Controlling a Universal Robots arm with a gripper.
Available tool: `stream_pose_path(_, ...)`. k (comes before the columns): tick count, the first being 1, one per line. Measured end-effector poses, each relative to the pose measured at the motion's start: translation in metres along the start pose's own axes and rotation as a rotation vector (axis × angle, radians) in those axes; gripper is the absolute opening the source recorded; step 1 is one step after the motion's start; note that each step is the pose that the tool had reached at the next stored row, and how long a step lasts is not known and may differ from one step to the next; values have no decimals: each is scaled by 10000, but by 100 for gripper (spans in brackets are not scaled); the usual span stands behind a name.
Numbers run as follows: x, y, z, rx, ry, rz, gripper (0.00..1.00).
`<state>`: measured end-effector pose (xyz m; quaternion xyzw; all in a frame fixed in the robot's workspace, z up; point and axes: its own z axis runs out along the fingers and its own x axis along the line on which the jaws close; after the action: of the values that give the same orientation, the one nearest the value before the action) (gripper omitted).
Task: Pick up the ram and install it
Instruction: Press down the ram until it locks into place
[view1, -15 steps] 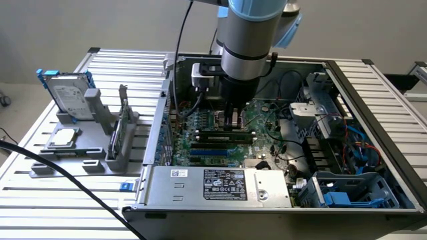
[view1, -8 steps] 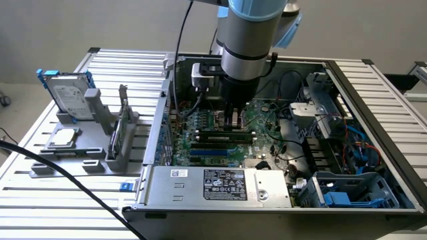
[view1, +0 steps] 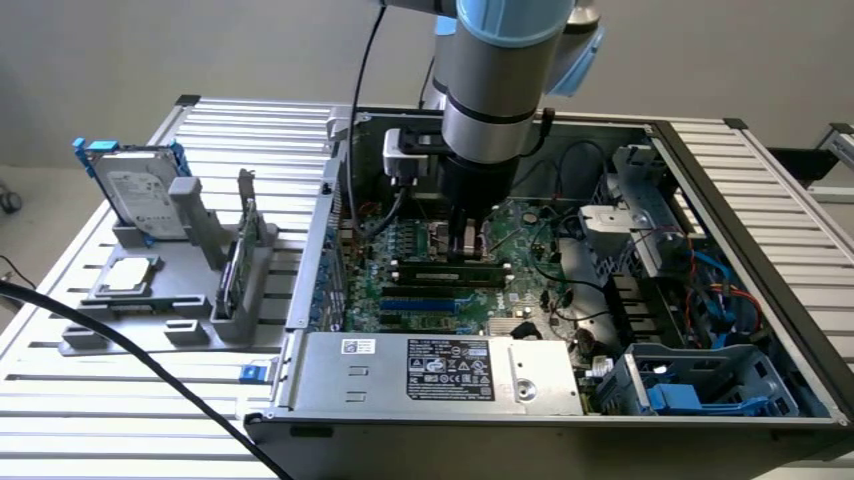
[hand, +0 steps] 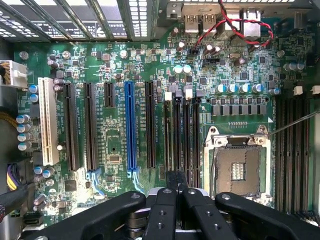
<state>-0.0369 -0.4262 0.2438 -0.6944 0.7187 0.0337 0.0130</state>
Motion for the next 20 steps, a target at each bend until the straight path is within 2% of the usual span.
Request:
stream_pose_path(4, 1, -1, 56, 0, 0, -1, 11)
stream_pose_path(20, -31, -6, 109, -4, 2, -54, 11)
